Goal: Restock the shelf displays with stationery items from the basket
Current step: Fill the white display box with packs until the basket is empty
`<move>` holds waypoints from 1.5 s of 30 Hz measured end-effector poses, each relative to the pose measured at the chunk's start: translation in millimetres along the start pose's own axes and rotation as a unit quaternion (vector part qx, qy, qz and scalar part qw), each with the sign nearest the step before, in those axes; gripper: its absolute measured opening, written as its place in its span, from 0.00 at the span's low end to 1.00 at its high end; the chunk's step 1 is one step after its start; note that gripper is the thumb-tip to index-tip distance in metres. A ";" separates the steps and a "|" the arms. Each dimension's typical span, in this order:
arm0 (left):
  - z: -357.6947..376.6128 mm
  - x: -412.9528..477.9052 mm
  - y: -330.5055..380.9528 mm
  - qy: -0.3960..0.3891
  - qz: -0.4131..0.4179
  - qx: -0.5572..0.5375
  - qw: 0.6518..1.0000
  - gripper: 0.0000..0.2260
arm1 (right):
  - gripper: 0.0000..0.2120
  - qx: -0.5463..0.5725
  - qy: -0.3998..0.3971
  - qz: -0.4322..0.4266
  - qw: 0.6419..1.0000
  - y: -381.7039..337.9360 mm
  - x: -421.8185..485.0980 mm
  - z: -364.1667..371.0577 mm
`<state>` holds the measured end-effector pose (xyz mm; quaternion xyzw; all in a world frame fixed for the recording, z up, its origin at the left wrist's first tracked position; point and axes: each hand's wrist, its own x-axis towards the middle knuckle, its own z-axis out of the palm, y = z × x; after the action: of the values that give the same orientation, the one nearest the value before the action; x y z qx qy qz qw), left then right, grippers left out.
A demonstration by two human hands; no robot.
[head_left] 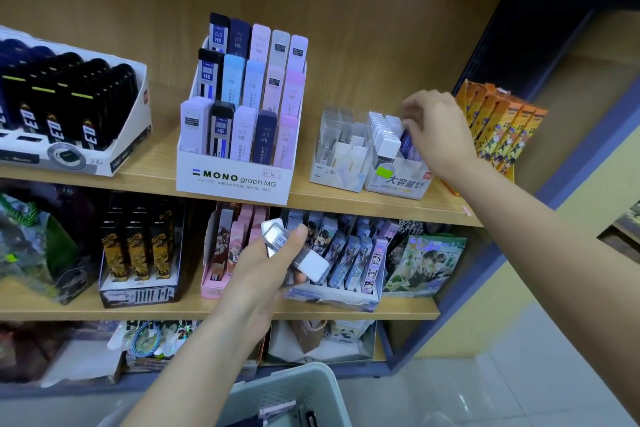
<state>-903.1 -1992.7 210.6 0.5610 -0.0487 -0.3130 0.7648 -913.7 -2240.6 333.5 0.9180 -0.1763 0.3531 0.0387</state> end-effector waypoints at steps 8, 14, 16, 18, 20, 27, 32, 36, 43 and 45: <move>2.6 -0.4 -3.5 0.010 0.017 -0.042 0.999 0.10 | 0.06 0.296 -0.131 0.095 0.942 -84.5 -127.6 -25.8; 6.0 -9.4 -6.4 -0.018 0.091 0.014 0.996 0.08 | 0.04 0.442 -0.313 0.212 0.813 -107.0 -156.0 -6.3; 5.9 -13.3 -3.8 -0.037 0.109 0.062 0.991 0.12 | 0.03 0.481 -0.302 0.229 0.790 -106.1 -155.1 -11.3; 5.5 -15.1 -0.8 -0.057 0.091 0.072 0.992 0.13 | 0.01 0.489 -0.268 0.240 0.795 -98.7 -149.8 -22.9; 5.0 -16.3 1.0 -0.056 0.072 0.062 0.994 0.09 | 0.02 0.472 -0.205 0.240 0.823 -84.1 -139.2 -38.5; 0.3 -15.7 -7.0 -0.060 0.219 0.177 0.958 0.04 | 0.03 0.250 0.077 0.110 0.959 -15.7 -75.1 -63.4; -6.3 -16.4 -6.7 -0.088 0.236 0.206 0.946 0.06 | 0.09 0.193 0.055 0.080 0.976 8.6 -30.7 -45.6; -12.7 -10.7 -6.9 -0.055 0.224 0.198 0.953 0.04 | 0.09 0.165 -0.049 0.036 0.984 13.6 -8.9 -31.8; -9.6 -6.7 -4.7 -0.028 0.222 0.197 0.955 0.04 | 0.05 0.041 -0.115 -0.039 0.992 13.9 11.4 -5.1; -6.4 -5.8 -3.1 -0.033 0.223 0.201 0.953 0.03 | 0.07 0.019 -0.095 -0.049 0.994 12.9 12.1 -1.5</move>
<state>-906.3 -1984.9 207.1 0.6675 -0.2597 -0.1364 0.6844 -910.8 -2256.1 341.9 0.9554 -0.1271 0.2655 0.0217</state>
